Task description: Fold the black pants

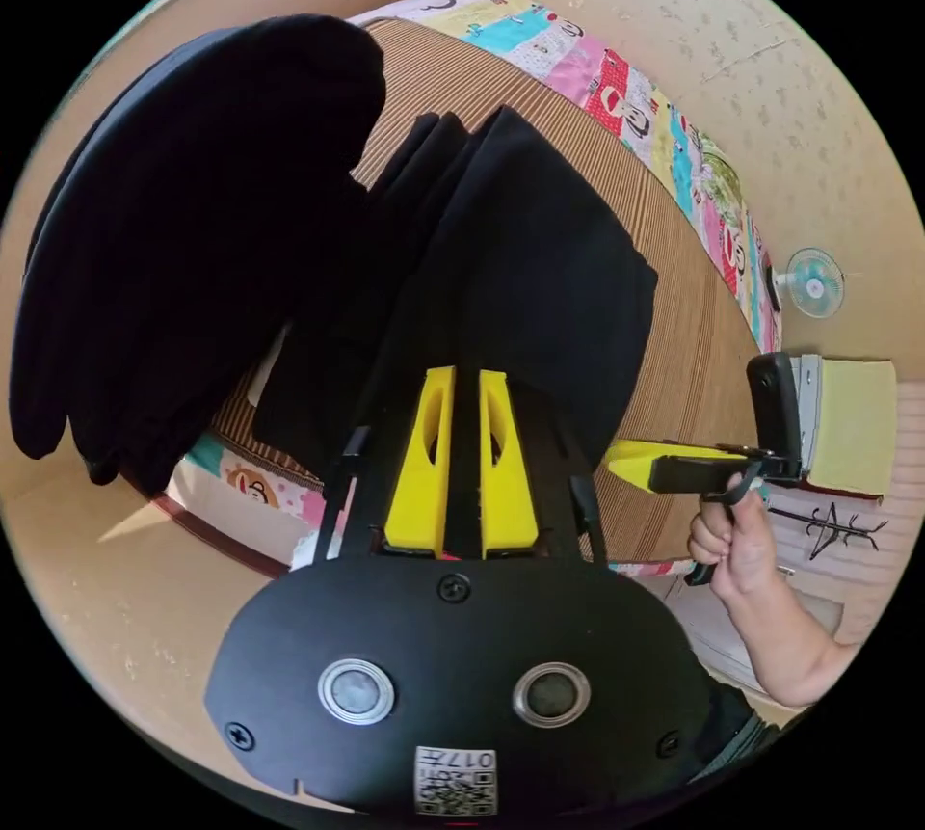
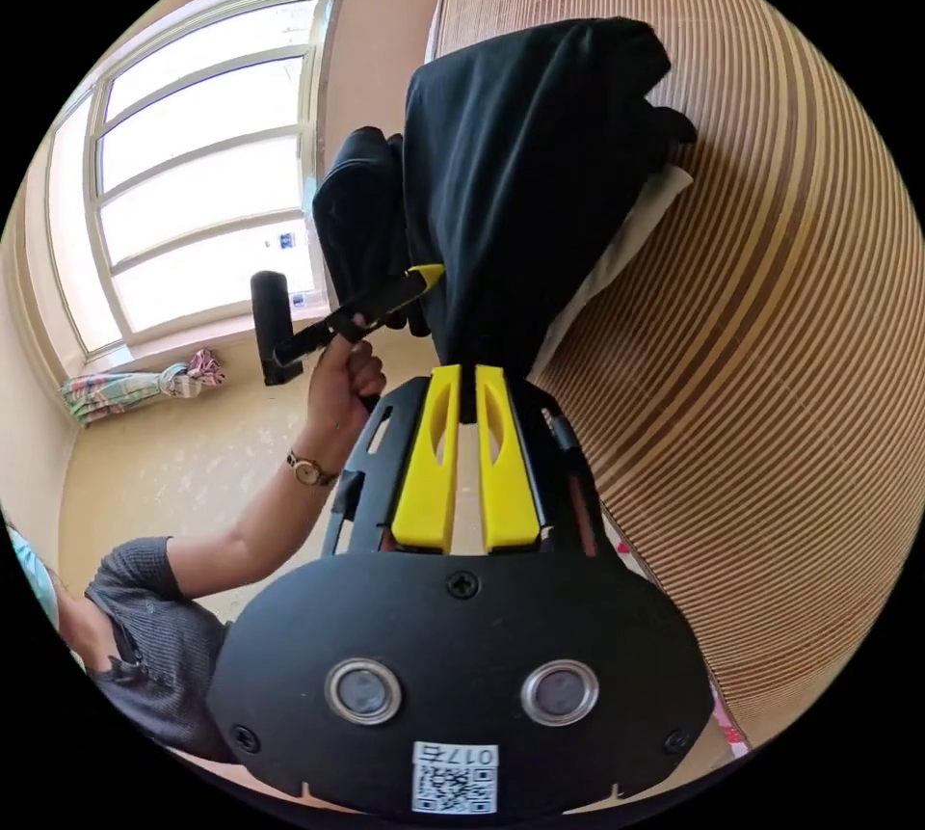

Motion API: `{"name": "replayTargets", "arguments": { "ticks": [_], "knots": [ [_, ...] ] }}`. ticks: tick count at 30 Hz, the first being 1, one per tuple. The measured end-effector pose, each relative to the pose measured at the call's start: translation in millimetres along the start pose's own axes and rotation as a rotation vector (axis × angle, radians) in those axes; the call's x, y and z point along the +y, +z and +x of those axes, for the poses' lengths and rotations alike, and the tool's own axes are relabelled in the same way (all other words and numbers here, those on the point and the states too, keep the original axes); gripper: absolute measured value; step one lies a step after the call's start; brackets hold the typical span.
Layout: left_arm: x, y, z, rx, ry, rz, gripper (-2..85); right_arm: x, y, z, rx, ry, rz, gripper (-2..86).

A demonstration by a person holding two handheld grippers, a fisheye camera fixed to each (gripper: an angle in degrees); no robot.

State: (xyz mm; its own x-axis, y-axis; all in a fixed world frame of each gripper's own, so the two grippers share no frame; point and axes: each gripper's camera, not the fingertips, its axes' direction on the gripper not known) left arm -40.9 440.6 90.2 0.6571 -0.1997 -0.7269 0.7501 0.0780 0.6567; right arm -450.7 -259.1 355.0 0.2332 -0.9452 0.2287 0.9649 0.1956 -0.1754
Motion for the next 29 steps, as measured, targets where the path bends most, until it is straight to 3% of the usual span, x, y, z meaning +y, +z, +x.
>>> {"name": "replayTargets", "arguments": {
  "ticks": [6,12,14,17,19,21,22,23,25,29],
  "knots": [
    [26.9,8.2,-9.0,-0.101,-0.142,0.024,2.7,137.0,-58.6,60.4,0.172,0.236,-0.003,1.0],
    [74.0,16.6,-24.0,0.015,-0.235,0.041,2.9,317.3,-137.8,66.7,0.434,0.544,0.261,0.5],
    [84.0,18.7,-7.8,0.064,-0.176,0.064,2.8,393.2,-166.2,14.9,0.849,0.660,0.583,0.5],
    [93.4,39.5,55.0,0.075,0.043,-0.009,2.3,453.8,-176.6,-22.6,1.090,0.694,0.760,0.4],
    [103.2,62.4,108.3,0.076,0.215,-0.096,1.6,480.2,-178.9,-7.7,1.062,0.841,0.768,0.4],
    [119.9,93.8,174.9,0.154,0.407,-0.200,0.1,502.8,-180.1,29.2,0.813,0.930,0.697,0.5],
    [123.0,100.4,188.9,0.182,0.436,-0.219,-0.1,517.3,-179.1,52.9,0.584,0.911,0.685,0.5],
    [127.7,111.6,213.6,0.237,0.466,-0.252,-0.5,532.9,-178.2,62.3,0.439,0.874,0.770,0.6],
    [132.8,122.5,243.8,0.305,0.454,-0.301,-0.8,548.5,-181.0,59.7,0.407,0.862,0.915,0.9],
    [159.5,121.8,306.8,0.366,0.607,-0.331,-1.0,529.8,-208.4,60.2,0.447,0.830,0.987,2.6]
  ]
}}
